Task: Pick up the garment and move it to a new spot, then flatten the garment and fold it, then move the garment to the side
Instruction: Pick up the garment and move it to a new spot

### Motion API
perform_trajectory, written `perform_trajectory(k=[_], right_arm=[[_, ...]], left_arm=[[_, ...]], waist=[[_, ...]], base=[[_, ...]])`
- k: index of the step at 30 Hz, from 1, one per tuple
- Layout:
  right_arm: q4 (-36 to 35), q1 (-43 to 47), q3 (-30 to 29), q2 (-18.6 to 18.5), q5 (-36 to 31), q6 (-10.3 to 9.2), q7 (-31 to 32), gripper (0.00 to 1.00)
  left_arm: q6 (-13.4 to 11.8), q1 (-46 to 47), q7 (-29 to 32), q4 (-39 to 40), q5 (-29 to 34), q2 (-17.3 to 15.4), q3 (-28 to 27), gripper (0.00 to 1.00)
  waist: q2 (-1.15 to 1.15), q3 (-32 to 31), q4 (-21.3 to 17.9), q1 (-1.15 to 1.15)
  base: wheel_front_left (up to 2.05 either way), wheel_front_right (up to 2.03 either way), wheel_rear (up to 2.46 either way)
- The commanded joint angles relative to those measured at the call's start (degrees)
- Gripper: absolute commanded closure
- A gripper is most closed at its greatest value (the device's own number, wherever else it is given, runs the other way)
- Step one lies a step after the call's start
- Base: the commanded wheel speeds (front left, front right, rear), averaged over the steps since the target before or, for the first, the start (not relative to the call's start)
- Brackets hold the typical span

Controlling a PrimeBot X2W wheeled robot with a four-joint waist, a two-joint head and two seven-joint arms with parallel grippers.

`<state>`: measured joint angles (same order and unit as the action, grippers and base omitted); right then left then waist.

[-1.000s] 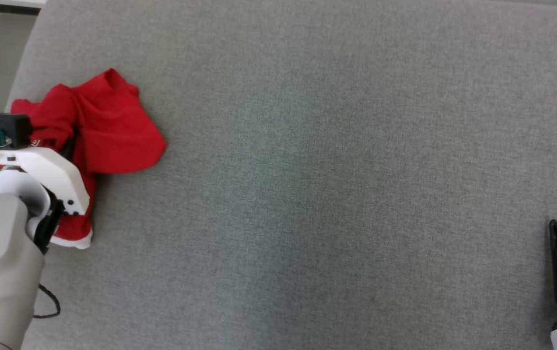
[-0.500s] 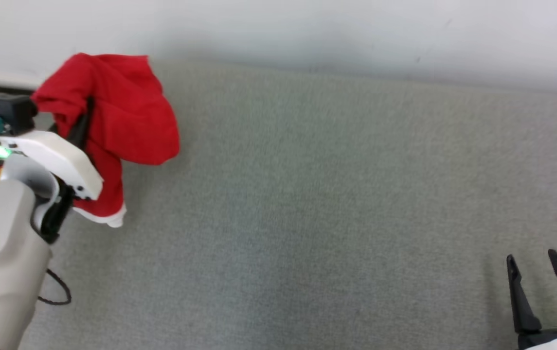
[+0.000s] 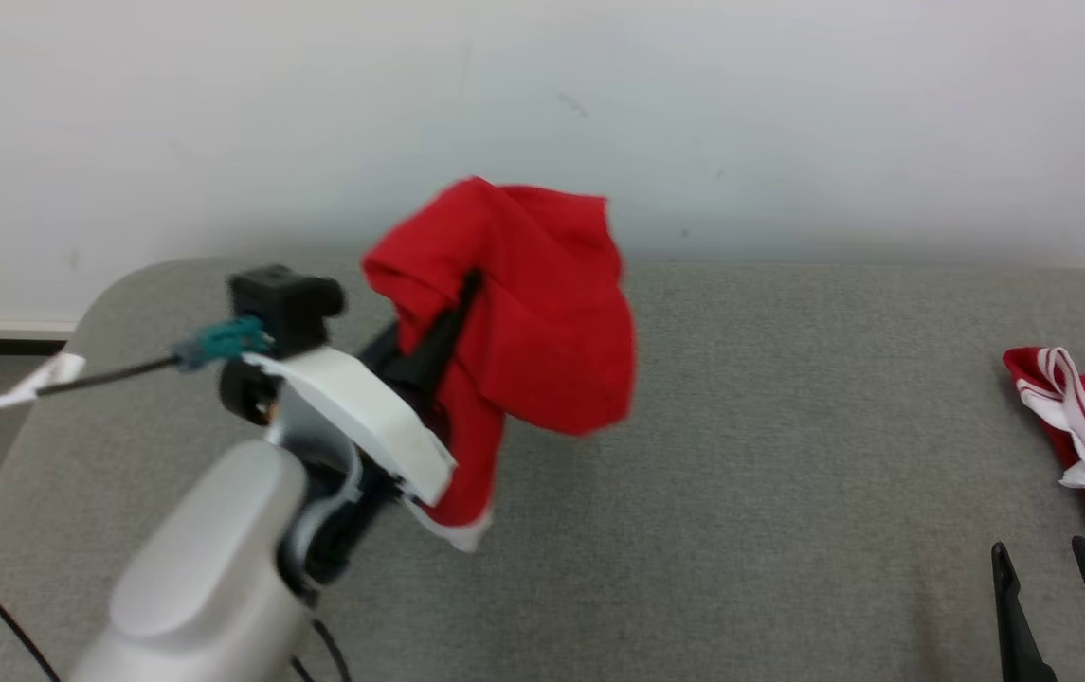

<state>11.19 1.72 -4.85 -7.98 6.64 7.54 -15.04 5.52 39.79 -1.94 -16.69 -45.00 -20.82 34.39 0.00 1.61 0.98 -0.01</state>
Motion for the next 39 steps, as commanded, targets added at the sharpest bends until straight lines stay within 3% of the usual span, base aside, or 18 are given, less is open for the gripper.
perform_trajectory(k=[1,6,11,16,21,22,23,24,32,39], right_arm=[[-0.2,0.4,-0.1,0.0,0.0,-0.12,-0.1,0.00],[-0.4,-0.1,0.2,0.3,0.1,-0.12,-0.1,0.00],[-0.4,-1.0,0.6,0.9,0.2,-0.12,-0.1,0.00],[-0.4,-2.0,1.1,1.4,0.5,-0.12,-0.1,0.00],[-0.5,-3.1,1.0,1.7,0.6,-0.12,-0.1,0.00],[-0.5,-3.2,1.0,1.7,0.6,-0.12,-0.1,0.00],[-0.4,-3.3,1.0,1.8,0.6,-0.12,-0.1,0.00],[-0.4,-3.6,1.0,1.8,0.6,-0.12,-0.1,0.00],[0.1,-3.7,0.3,2.2,0.3,-0.12,-0.1,0.00],[0.7,-2.7,0.0,2.2,0.1,-0.12,-0.1,0.00]], left_arm=[[-0.7,-1.8,0.4,1.5,-0.9,1.1,0.8,1.00],[-2.4,-6.8,3.4,6.8,-1.7,6.9,6.5,1.00],[-3.0,-11.3,8.1,6.2,-6.8,11.6,9.6,1.00],[-6.0,-12.0,11.1,-0.5,-7.4,12.0,10.3,1.00],[-8.2,-9.2,9.4,-9.3,-4.4,11.5,10.3,1.00],[-8.5,-8.2,8.5,-11.0,-3.4,11.1,10.3,0.87],[-9.0,-7.2,7.3,-12.6,-2.3,10.7,10.2,0.58],[-9.3,-6.3,6.1,-14.1,-1.5,10.6,10.1,0.03],[-11.8,0.1,-3.0,-24.7,5.1,9.2,10.5,0.00],[-12.6,-0.5,-10.0,-29.6,7.4,8.9,10.5,0.00]], waist=[[0.00,0.0,-1.4,0.01],[0.00,0.9,-4.4,0.01],[0.00,2.1,-7.6,0.01],[0.00,4.1,-10.5,0.01],[0.00,6.2,-12.6,0.01],[0.00,6.6,-12.9,0.01],[0.00,7.0,-13.1,0.01],[0.00,7.3,-13.3,0.01],[0.00,7.7,-13.2,0.01],[0.00,4.7,-11.8,0.01]], base=[[0.00,0.00,0.00],[0.00,0.00,0.00],[0.00,0.00,0.00],[0.00,0.00,0.00],[0.00,0.00,0.00],[0.00,0.00,0.00],[0.00,0.00,0.00],[0.00,0.00,0.00],[0.00,0.00,0.00],[0.00,0.00,0.00]])
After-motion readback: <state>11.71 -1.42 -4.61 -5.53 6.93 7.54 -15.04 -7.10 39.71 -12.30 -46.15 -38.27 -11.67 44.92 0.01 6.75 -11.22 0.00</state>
